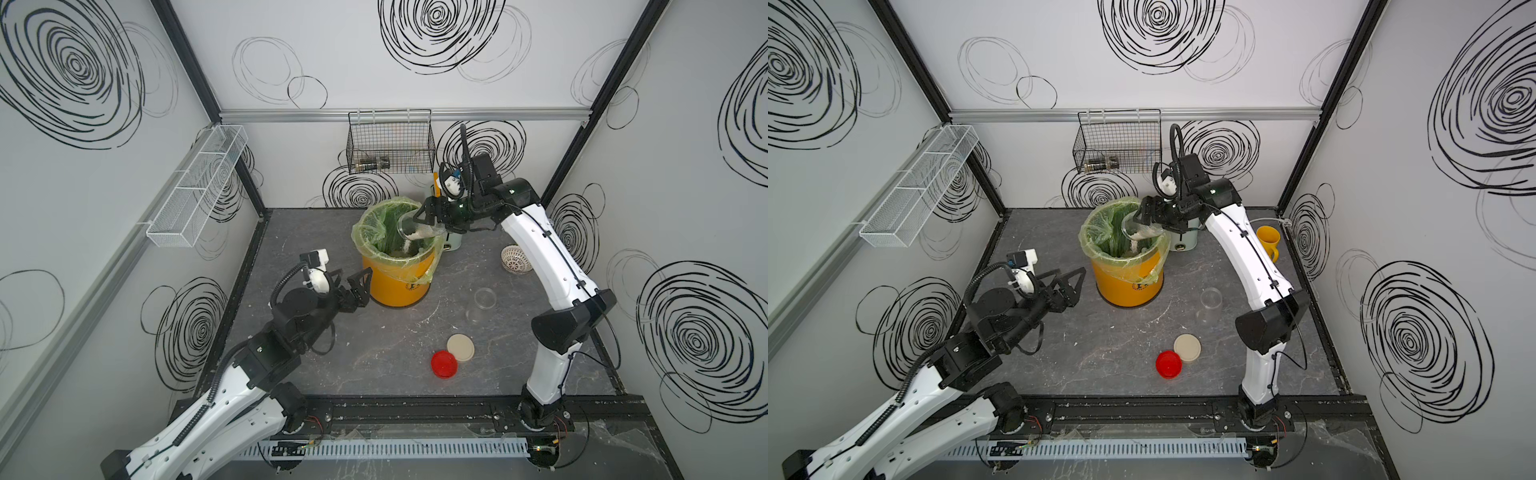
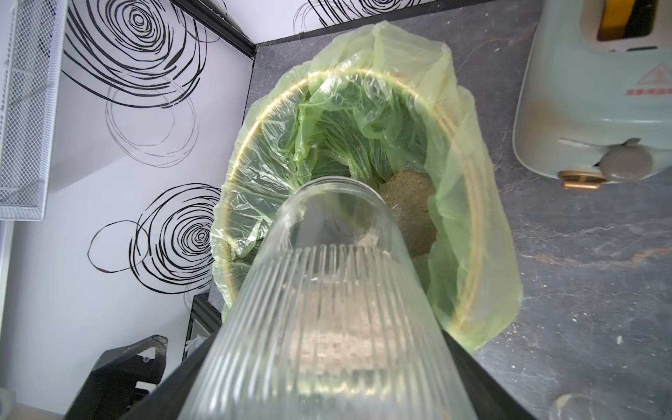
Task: Empty expired oatmeal from jars
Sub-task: Pour the expired oatmeal into the trash bin.
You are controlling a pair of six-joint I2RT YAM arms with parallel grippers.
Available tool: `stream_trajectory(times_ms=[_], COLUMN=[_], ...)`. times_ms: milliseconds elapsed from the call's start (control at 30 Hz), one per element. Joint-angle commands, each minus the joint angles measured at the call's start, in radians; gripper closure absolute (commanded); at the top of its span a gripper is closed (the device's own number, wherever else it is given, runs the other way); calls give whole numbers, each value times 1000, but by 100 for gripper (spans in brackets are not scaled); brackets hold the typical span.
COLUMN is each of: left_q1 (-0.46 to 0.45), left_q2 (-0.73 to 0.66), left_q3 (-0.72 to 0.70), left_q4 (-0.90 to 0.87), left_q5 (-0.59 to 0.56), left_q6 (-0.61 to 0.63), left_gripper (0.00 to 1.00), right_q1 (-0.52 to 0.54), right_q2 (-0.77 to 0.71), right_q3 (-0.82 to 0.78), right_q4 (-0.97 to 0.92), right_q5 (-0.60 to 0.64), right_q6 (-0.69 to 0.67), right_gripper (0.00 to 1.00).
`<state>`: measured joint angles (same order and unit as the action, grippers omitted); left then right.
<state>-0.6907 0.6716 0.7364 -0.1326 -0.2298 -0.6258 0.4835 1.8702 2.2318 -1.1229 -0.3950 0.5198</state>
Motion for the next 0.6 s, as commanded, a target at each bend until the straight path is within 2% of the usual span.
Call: stream_trajectory(times_ms=[0,100,233,367,467,567], left_q1=[13,19,22,23,22,21], left_q2=[-16,-23,-29,-35,-37,-36], left_q3=[-18,-29,-46,-60,-63,-60], left_q4=[47,60,76,89,94,92], left_q5=[13,29,45,49,46,47], left_q6=[-12,-17,-26,-29,-29,-28], left_gripper=[4,4,4,4,4,4], right_q1=[-6,-9,-24,-72,-94,-97], right_q2=[-7,8,43,50,34,-17], right_q3=[26,41,135,140,94,-26], right_q4=[-16,-54,-136,-155,-104,11], right_q5=[-44,-73,-52,-133,-217,-296], right_q6=[45,69,105,161,222,306], right_gripper=[90,92,95,96,96,96])
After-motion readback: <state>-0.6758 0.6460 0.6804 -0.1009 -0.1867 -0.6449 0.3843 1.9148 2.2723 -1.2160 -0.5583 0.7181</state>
